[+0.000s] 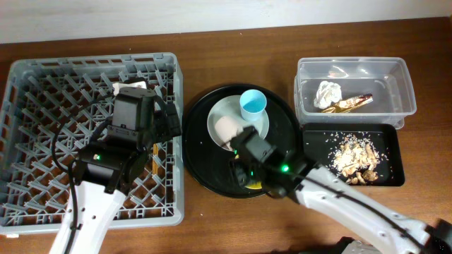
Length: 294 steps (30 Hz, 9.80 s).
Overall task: Sort waste into correct bins and load items into the dishwasher rack
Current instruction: 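Carry the empty yellow bowl back onto the round tray, then reach the right gripper to the blue cup and grasp it, then lift the blue cup and pass it to the left gripper, then place the blue cup upside down in the rack with the left gripper, then reach the right gripper down to the pink cup on the plate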
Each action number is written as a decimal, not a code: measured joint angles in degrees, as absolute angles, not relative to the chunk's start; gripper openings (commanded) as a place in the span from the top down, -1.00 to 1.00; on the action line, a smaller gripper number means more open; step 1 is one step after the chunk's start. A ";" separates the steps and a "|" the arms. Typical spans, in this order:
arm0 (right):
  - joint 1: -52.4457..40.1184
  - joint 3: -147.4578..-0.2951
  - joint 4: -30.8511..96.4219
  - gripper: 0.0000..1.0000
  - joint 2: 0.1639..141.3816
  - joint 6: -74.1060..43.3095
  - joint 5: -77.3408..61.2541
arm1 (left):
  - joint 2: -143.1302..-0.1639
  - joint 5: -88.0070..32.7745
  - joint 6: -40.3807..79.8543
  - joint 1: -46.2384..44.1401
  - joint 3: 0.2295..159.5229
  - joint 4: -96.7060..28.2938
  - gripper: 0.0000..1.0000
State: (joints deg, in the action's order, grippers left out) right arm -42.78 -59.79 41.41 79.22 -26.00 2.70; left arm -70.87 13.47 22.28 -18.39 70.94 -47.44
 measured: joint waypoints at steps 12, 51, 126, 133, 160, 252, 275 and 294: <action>-27.77 -73.30 37.56 0.46 83.44 -14.02 3.25 | -70.87 13.45 22.28 -18.39 70.94 -47.42 -0.98; -27.59 -91.46 46.15 0.92 93.14 -3.05 4.64 | -70.87 13.45 22.28 -18.39 70.94 -47.37 -0.98; -12.25 -86.98 50.52 0.92 83.53 15.66 -88.64 | -79.20 -88.05 18.87 -13.13 71.24 -20.47 -0.64; -12.21 -86.98 51.22 0.92 83.53 14.72 -88.82 | -79.20 -86.94 18.81 -13.13 71.24 -20.49 -0.55; -11.73 -86.98 54.68 0.31 83.53 13.47 -85.80 | -79.20 -79.13 17.56 -13.17 71.24 -20.36 0.53; -14.50 -71.99 45.28 -0.08 92.49 -20.21 -29.45 | -89.41 -16.43 4.95 0.05 100.25 -69.45 -0.98; -18.11 -71.88 31.14 0.86 107.00 -24.95 -33.17 | -89.58 -16.93 4.93 0.05 100.29 -74.39 -0.98; -18.11 -71.88 30.89 0.06 107.00 -24.67 -32.80 | -89.58 -16.95 4.95 0.05 100.29 -75.50 -0.98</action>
